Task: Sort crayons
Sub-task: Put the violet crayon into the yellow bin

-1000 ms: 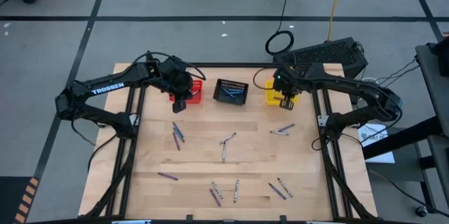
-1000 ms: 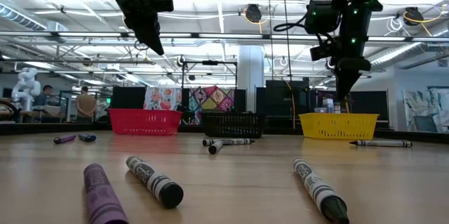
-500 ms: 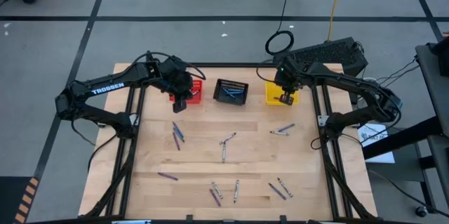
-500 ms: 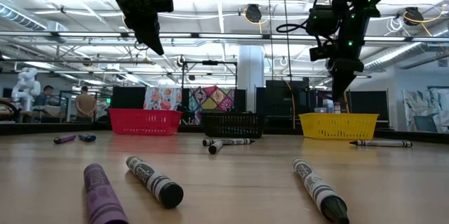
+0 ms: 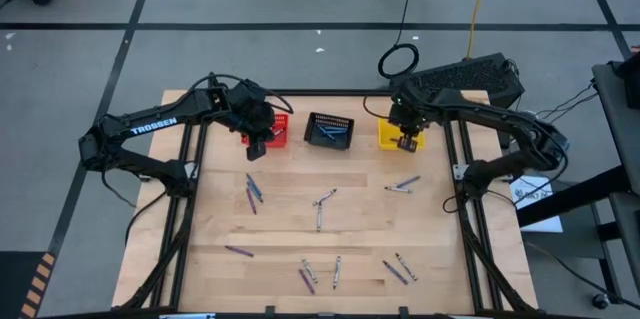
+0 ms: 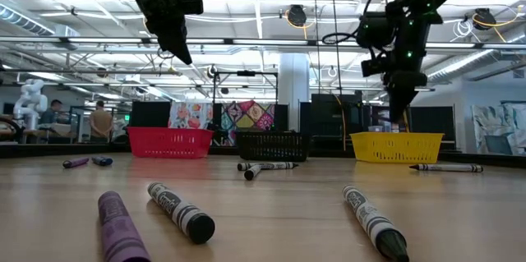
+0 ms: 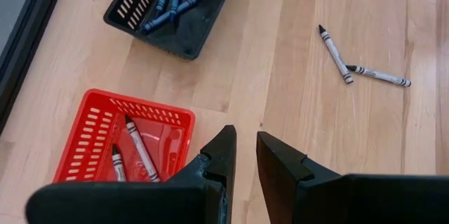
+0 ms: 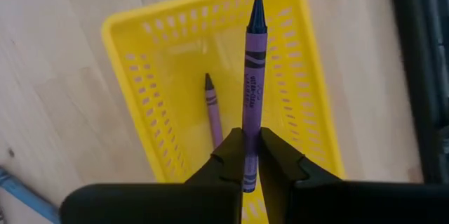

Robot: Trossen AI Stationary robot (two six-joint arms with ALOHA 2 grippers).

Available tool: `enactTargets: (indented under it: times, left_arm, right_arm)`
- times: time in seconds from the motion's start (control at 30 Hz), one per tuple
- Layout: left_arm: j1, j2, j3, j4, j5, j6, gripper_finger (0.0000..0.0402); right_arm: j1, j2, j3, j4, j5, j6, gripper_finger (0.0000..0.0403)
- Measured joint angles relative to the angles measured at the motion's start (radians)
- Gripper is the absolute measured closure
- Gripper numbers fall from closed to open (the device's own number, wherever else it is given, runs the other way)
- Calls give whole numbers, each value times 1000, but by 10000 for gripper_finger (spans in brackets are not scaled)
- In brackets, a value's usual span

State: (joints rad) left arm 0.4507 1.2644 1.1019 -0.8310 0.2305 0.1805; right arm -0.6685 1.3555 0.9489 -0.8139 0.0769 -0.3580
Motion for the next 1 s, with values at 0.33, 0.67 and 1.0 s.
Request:
enactTargets:
  times: [0.33, 0.67, 1.0]
  left_arm:
    - [0, 0, 0, 0, 0, 5, 340]
    - [0, 0, 0, 0, 0, 8, 340]
    - [0, 0, 0, -1, 0, 8, 340]
  right_arm:
    - [0, 159, 0, -1, 5, -18, 390]
    - [0, 175, 0, 3, 47, 17, 389]
    - [0, 176, 0, 2, 58, 55, 341]
